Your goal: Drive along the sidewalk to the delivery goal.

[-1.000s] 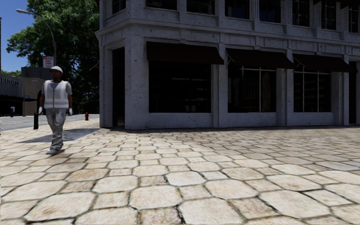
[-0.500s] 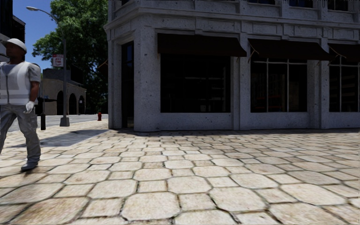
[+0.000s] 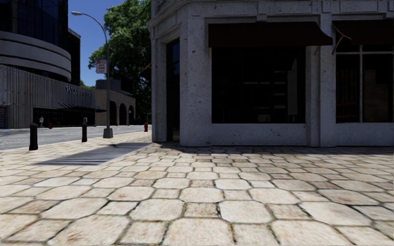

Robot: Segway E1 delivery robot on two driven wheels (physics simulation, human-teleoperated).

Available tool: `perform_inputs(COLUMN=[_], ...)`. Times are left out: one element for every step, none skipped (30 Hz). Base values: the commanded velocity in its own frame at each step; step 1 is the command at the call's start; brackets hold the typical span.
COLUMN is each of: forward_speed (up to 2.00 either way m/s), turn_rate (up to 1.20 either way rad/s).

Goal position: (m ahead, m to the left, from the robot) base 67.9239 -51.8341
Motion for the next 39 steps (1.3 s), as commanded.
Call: perform_inputs(forward_speed=[1.89,1.89,1.89,1.89,1.89,1.89,1.89,1.89,1.89,1.89,1.89,1.89,1.89,1.89,1.89,1.89,1.89,1.89,1.89,1.89,1.89,1.89,1.89,1.89,1.89,1.89,1.89,1.89,1.89,1.89,1.89,1.89,1.89,1.89,1.89,1.89,1.89,1.89,1.89], turn_rate=[0.48,0.48,0.48,0.48,0.48,0.48,0.48,0.48,0.48,0.48,0.48,0.48,0.48,0.48,0.48,0.48,0.48,0.48,0.39,0.25,0.25,0.16,0.13,0.13,0.13,0.13,0.13,0.13,0.13,0.12,0.12,0.07,0.05,0.04,0.04,0.04,0.04,0.08,0.20])
